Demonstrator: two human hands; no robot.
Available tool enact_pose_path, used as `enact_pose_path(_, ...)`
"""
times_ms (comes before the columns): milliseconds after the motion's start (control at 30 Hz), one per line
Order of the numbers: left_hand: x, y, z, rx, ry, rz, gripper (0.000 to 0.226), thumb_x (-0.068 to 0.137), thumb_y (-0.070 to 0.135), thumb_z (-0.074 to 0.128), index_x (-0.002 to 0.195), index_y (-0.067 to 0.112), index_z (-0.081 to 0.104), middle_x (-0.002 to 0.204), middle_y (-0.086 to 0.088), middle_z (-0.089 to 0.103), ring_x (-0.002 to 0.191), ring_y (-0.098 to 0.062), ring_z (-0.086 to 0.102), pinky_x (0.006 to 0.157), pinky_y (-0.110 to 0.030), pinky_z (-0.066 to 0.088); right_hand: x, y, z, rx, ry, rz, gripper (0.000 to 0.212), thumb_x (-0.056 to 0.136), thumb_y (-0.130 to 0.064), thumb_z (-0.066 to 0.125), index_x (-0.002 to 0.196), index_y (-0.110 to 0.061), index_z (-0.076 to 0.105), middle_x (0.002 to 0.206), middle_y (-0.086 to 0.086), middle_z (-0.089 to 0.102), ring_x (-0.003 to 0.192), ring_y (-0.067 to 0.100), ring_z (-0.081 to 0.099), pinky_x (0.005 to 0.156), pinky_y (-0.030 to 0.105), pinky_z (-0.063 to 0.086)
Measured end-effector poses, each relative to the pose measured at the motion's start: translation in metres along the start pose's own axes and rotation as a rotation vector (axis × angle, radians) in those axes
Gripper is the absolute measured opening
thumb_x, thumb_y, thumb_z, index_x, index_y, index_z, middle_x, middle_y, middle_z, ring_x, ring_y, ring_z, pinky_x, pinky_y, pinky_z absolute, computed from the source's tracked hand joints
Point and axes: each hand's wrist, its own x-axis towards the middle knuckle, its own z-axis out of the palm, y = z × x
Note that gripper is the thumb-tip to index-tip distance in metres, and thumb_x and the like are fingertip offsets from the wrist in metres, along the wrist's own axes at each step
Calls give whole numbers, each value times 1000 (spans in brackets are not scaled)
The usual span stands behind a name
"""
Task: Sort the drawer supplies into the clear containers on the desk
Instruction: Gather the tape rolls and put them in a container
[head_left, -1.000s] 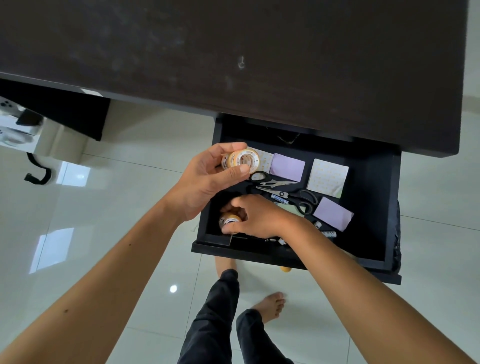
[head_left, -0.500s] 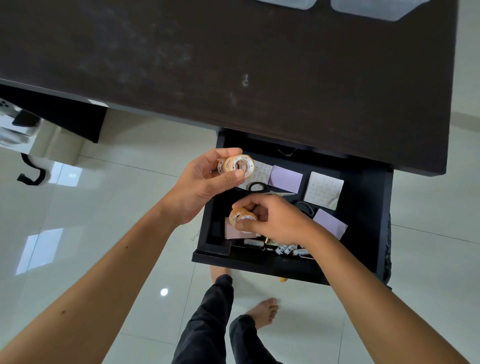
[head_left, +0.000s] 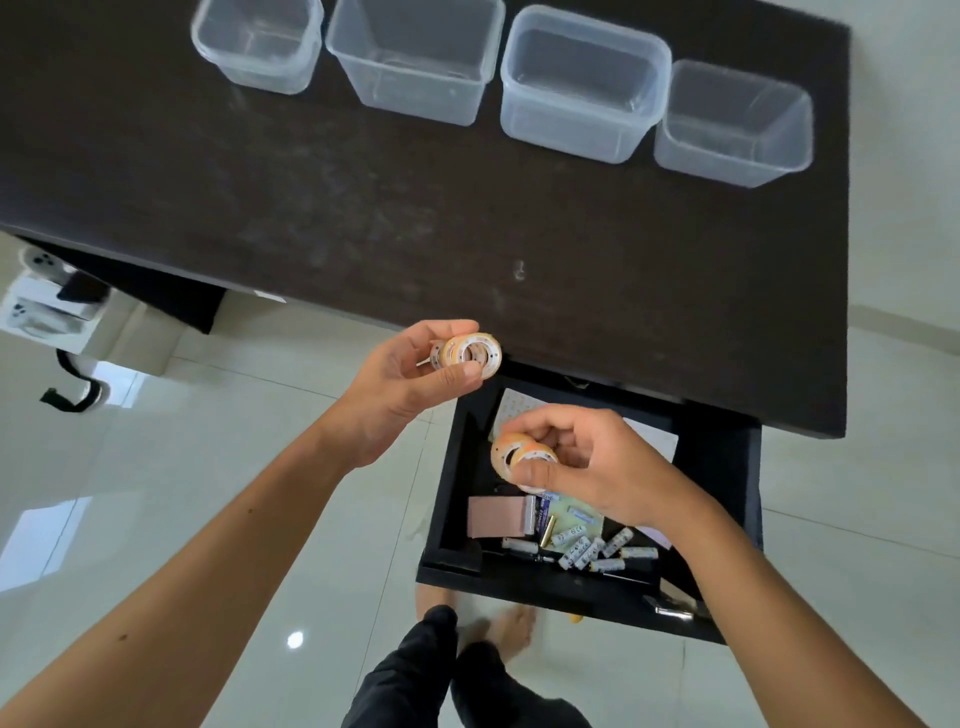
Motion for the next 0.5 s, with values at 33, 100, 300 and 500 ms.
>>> enact_pose_path(33,-1,6,-4,4,9,3,45,85,26,87,127,25,71,124,-11,73,122,-30,69,117,-53,46,4,-9,-3,33,9,-20,39,88,-35,84,125,-31,74,111,-10,76,105,15,74,98,37,60)
enact_pose_path(100,-3,18,-13,12,41,9,47,86,24,85,130,22,69,128,-16,71,123,-33,68,117,-51,48,15,-27,-9,78,24,-67,39,87,-37,85,124,-30,75,112,-6,77,106,18,74,97,37,60)
enact_pose_path(300,-4,52,-51,-34,150,44,48,85,27,86,129,21,70,129,-15,71,127,-38,65,111,-44,54,66,-78,-18,176,21,-142,40,85,-39,84,122,-27,76,117,4,77,113,21,73,100,36,59)
enact_pose_path(500,10,87,-94,-132,231,130,53,79,30,88,127,18,71,127,-17,73,126,-38,67,108,-49,55,131,-128,-12,177,28,-192,42,85,-35,84,124,-21,74,117,3,79,112,19,75,98,33,59)
